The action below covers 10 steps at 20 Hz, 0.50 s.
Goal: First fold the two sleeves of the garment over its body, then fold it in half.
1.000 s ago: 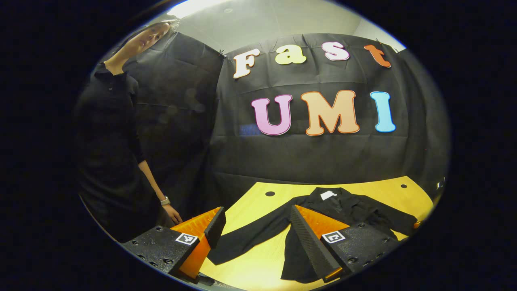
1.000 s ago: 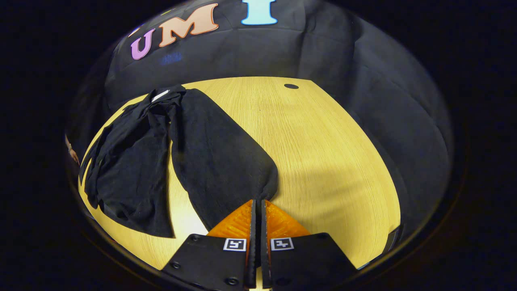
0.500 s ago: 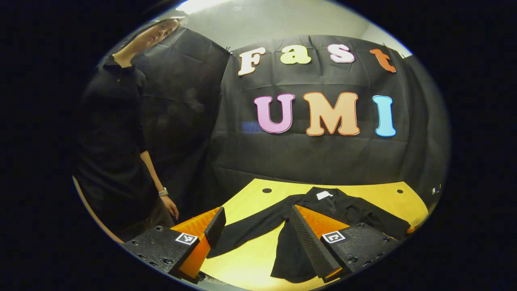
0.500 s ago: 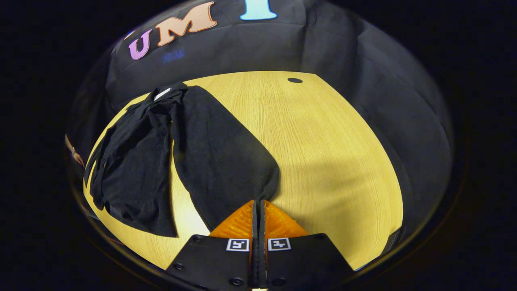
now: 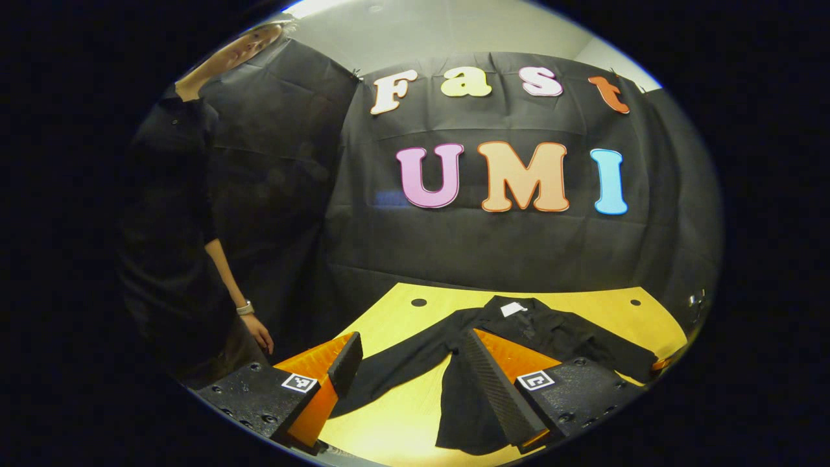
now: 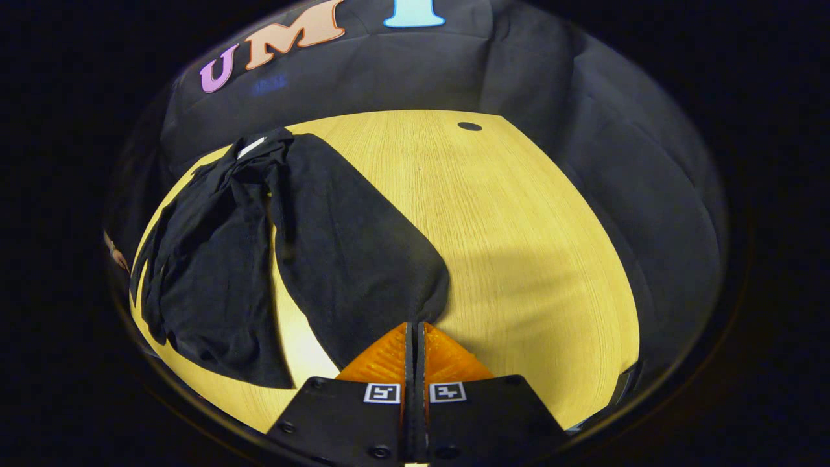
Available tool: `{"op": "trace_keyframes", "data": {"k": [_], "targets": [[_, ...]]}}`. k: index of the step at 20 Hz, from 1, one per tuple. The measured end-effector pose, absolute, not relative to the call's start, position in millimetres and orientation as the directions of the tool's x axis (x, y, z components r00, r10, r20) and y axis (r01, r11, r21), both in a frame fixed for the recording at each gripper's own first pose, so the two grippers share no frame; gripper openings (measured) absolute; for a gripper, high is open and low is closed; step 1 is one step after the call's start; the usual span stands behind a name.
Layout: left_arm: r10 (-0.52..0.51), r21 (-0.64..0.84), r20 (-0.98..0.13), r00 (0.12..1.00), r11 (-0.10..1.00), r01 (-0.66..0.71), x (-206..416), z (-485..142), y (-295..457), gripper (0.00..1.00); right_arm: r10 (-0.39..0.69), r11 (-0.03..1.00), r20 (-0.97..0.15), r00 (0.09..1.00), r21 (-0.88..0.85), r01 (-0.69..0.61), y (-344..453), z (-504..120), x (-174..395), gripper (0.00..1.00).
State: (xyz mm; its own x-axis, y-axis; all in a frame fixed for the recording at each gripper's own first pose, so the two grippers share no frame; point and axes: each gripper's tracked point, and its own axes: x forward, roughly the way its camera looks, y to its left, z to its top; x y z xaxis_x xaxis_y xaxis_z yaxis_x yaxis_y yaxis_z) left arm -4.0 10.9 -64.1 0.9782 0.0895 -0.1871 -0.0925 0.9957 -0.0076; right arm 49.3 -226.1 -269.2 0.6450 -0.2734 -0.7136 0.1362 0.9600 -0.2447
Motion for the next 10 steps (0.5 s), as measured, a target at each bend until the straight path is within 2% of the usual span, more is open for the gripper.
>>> {"op": "trace_keyframes", "data": {"k": [3, 5, 9, 10], "targets": [[0.079, 0.031, -0.183, 0.98, 0.997, -0.075, 7.8, -64.2, 25.4, 0.98, -0.296, 0.954, -0.672, 0.679, -0.242, 0.176, -217.4, -245.8, 63.5, 0.02], [0.048, 0.021, -0.184, 0.982, 0.999, -0.045, 12.3, -64.7, 25.6, 0.95, -0.317, 0.947, -0.642, 0.698, -0.256, 0.195, -213.2, -225.5, 70.7, 0.02], [-0.005, 0.0, -0.219, 0.976, 1.0, 0.005, 19.6, -82.9, 31.6, 0.98, -0.353, 0.932, -0.567, 0.744, -0.284, 0.226, -196.6, -180.7, 80.5, 0.02], [-0.017, -0.012, -0.224, 0.974, 1.0, 0.015, 20.0, -84.9, 33.5, 0.95, -0.351, 0.932, -0.547, 0.76, -0.283, 0.227, -185.4, -172.0, 87.8, 0.02]]}}
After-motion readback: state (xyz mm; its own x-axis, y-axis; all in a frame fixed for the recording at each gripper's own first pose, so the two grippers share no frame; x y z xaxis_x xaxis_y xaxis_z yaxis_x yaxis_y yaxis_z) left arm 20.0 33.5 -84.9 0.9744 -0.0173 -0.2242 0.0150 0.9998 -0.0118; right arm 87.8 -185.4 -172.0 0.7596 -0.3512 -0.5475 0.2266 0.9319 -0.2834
